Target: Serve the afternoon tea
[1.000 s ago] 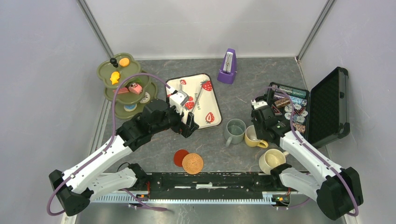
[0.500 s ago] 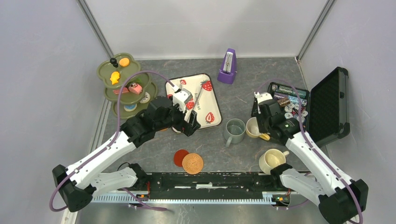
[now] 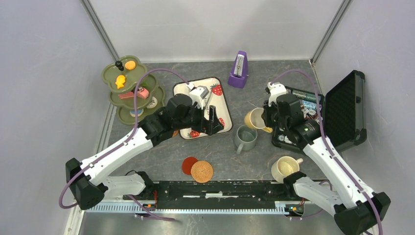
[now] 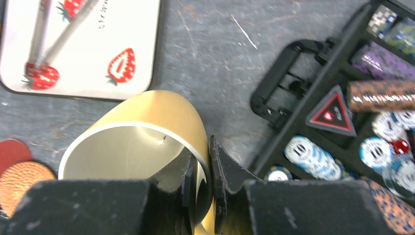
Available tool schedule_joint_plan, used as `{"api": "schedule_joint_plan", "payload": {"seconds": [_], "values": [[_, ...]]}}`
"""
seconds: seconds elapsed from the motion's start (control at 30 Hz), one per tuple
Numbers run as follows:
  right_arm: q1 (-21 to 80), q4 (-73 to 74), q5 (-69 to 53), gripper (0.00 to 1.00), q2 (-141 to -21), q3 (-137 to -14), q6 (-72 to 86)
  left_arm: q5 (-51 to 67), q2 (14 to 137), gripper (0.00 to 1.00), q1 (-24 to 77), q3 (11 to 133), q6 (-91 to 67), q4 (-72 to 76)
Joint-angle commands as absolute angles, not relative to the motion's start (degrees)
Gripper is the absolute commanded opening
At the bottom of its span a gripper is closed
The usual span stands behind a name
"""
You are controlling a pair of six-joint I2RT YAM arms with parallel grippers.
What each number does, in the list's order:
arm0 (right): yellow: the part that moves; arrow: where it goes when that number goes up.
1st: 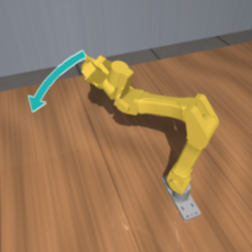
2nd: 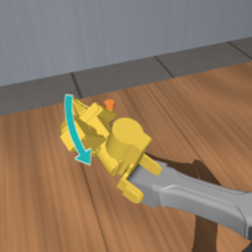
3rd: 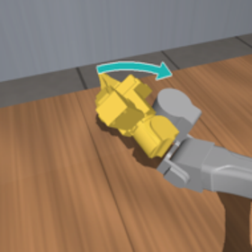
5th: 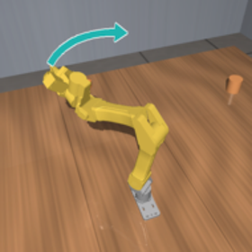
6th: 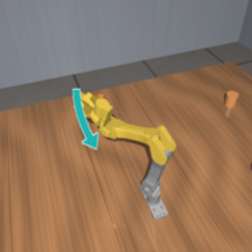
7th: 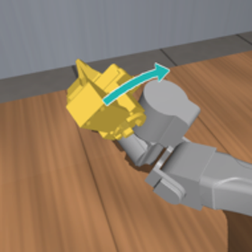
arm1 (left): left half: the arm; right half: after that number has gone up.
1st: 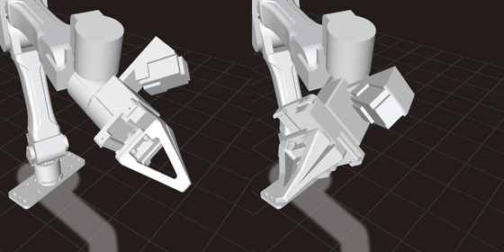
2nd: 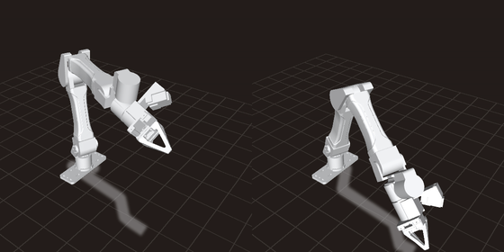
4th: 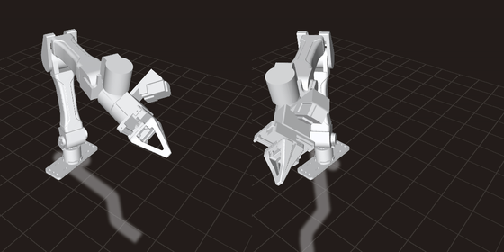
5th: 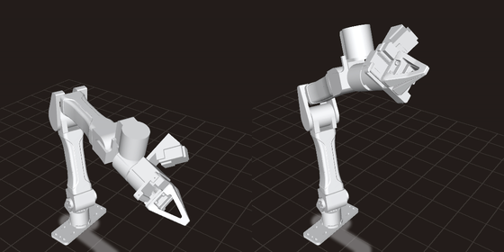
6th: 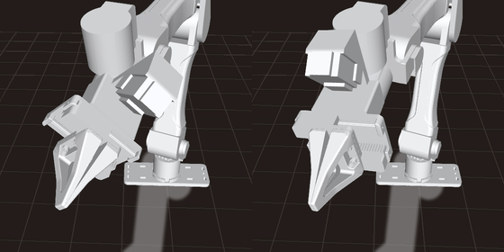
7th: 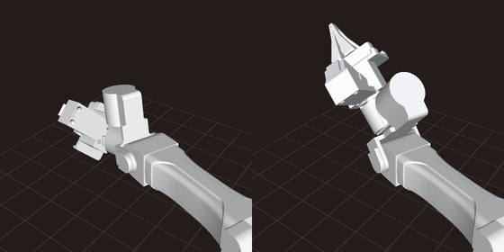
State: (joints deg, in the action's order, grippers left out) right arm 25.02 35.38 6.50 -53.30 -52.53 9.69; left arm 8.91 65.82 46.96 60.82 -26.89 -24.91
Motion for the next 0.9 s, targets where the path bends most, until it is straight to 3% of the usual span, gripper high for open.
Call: {"api": "schedule_joint_plan", "payload": {"seconds": [0.0,0.37,0.47,0.57,0.73,0.87], "values": [[26.15,22.24,0.61,0.00,-56.60,-57.62,13.50,0.92,66.59,0.92,51.19,66.60,-37.97,-20.59],[38.91,18.10,23.73,0.00,-63.97,-60.57,22.89,-30.93,77.65,0.84,62.00,80.28,-43.63,-33.94],[41.66,16.13,27.48,0.00,-64.00,-59.87,24.10,-33.47,80.62,0.79,62.82,82.10,-43.83,-34.88],[43.44,14.36,28.89,0.00,-64.39,-59.54,24.21,-35.10,83.82,0.67,63.51,83.99,-44.28,-36.31],[45.71,12.84,29.61,0.00,-65.15,-60.28,23.74,-39.87,89.04,0.66,64.74,87.68,-45.70,-39.88],[46.95,12.36,29.59,0.00,-66.49,-61.02,23.72,-44.17,91.42,0.55,65.05,88.43,-47.50,-40.82]]}}
